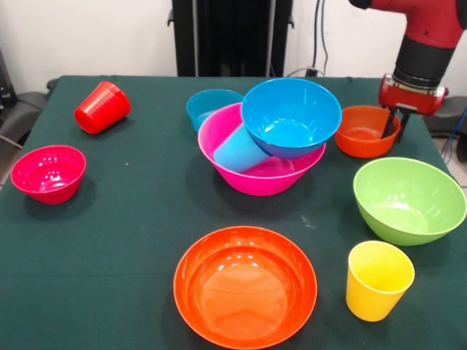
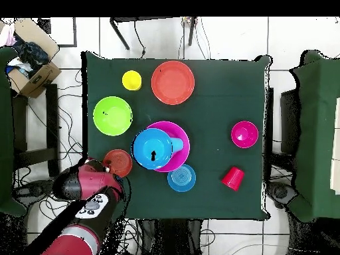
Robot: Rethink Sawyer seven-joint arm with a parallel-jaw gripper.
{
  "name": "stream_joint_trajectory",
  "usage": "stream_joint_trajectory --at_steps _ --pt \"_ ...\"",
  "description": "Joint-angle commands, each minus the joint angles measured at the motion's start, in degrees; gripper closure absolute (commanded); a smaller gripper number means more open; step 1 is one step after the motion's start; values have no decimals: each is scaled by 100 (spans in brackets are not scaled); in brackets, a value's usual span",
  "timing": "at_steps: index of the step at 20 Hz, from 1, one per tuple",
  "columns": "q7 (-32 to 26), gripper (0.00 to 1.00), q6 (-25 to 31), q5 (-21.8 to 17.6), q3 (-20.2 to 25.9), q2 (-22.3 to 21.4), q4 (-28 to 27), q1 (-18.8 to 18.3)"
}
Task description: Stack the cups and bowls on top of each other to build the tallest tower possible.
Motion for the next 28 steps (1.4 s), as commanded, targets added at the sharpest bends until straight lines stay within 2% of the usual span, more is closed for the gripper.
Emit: stream_joint_trajectory --at_steps 1,6,9,15,20,28 --pt "732 100 245 -269 579 -496 507 -430" --pt "174 100 1034 -625 273 -1315 762 -794" --pt "-34 100 1712 -859 -249 -1549 547 -735" --pt "62 100 2597 -1190 -733 -1580 -41 -631" --pt "379 100 3256 -1264 -925 -1672 -436 -431" --pt "467 100 3544 -1316 -984 -1711 -755 -389"
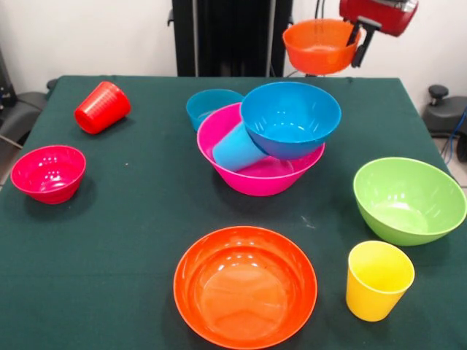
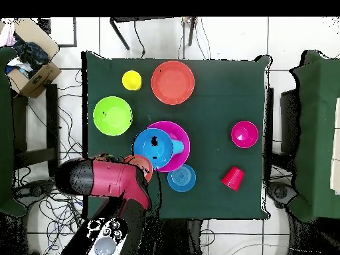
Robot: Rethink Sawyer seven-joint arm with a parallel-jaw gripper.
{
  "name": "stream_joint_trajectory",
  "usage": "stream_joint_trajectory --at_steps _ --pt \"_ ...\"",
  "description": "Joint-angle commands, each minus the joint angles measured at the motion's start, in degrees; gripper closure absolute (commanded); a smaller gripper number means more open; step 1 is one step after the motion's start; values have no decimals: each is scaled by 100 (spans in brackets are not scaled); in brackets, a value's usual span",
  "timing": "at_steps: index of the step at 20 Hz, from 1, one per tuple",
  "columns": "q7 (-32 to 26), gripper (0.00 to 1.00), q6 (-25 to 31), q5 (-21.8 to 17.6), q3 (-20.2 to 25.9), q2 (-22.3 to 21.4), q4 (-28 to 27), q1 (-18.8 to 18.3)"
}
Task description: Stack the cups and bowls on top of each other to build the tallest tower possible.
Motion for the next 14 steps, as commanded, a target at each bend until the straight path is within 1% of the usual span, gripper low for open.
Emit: stream_joint_trajectory --at_steps 1,3,5,9,12,14 --pt "435 100 736 -433 125 -24 -705 58" --pt "277 100 914 -517 86 -75 -889 9" --pt "105 100 1068 -567 96 -153 -1050 -122" --pt "-204 100 1275 -645 239 -202 -1345 -497" --pt "-404 100 1184 -729 375 -206 -1389 -782" --pt "-523 100 975 -798 497 -171 -1344 -971"
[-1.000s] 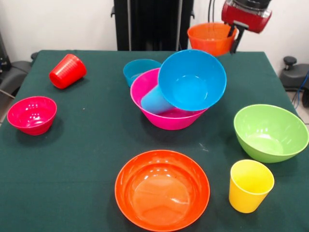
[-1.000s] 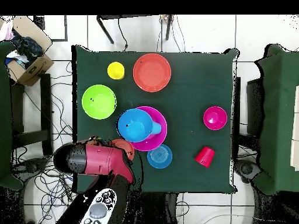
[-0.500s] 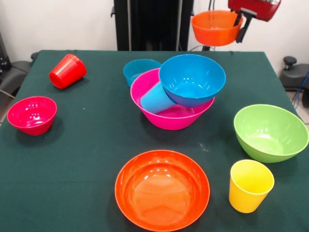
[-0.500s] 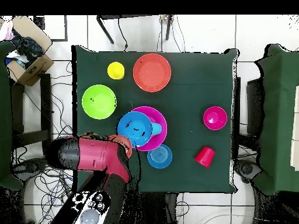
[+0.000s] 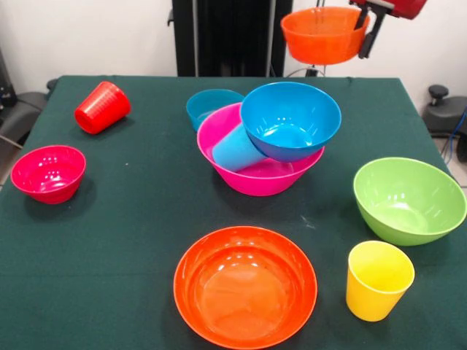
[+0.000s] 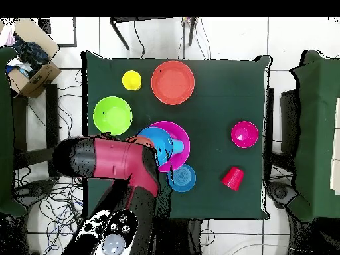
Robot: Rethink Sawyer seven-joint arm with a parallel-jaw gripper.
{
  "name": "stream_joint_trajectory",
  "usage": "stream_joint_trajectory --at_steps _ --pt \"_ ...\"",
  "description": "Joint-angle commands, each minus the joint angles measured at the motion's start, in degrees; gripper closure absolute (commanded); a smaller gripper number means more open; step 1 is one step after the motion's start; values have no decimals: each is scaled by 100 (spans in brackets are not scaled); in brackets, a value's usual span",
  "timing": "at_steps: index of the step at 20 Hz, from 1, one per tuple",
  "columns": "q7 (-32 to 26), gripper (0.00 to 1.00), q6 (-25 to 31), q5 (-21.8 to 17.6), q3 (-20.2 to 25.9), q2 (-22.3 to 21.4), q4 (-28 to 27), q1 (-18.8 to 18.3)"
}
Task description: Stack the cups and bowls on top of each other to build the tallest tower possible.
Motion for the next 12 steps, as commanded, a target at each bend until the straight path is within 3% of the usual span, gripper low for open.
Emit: stream_joint_trajectory --at_steps 1,12 --pt "-536 100 250 -574 580 72 -455 -636" --pt "-395 100 -585 -901 1021 186 -210 -1032"
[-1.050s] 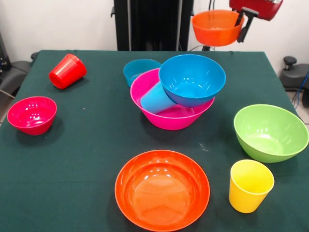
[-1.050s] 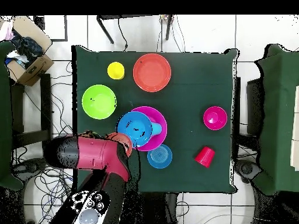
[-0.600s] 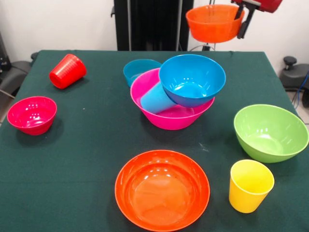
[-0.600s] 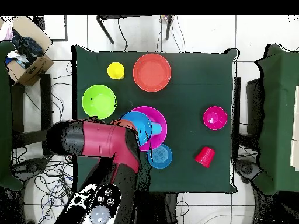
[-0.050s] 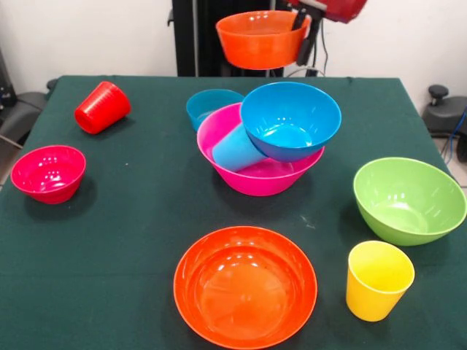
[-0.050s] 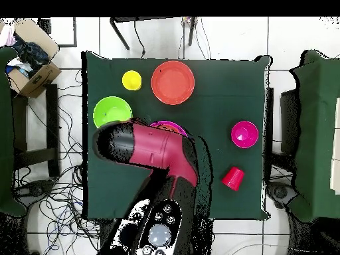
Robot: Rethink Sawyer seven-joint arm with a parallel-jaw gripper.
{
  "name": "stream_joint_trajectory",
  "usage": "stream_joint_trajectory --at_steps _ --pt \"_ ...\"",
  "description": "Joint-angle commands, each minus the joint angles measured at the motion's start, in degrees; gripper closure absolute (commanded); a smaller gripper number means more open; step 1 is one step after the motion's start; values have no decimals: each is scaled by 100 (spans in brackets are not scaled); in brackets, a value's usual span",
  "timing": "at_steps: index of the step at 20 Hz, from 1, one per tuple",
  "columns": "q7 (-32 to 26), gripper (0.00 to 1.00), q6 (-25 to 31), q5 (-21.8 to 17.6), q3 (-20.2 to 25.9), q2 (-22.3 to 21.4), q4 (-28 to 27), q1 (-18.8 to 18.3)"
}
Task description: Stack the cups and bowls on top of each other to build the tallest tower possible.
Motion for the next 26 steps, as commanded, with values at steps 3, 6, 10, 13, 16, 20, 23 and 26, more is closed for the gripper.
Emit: stream_joint_trajectory --at_steps 3,6,10,13,16,20,23,26 --pt "-271 100 -588 -583 928 206 121 -92" --pt "-169 100 -759 -573 1015 267 94 -125" --pt "-130 100 -1020 -590 1112 260 249 -179" --pt "-86 100 -1258 -620 1184 315 358 -212" --pt "-52 100 -1437 -653 1240 347 466 -229" --pt "-71 100 -1713 -736 1337 386 682 -298" --pt "-61 100 -1958 -829 1400 457 822 -358" --pt "-22 100 -2144 -953 1422 553 892 -397"
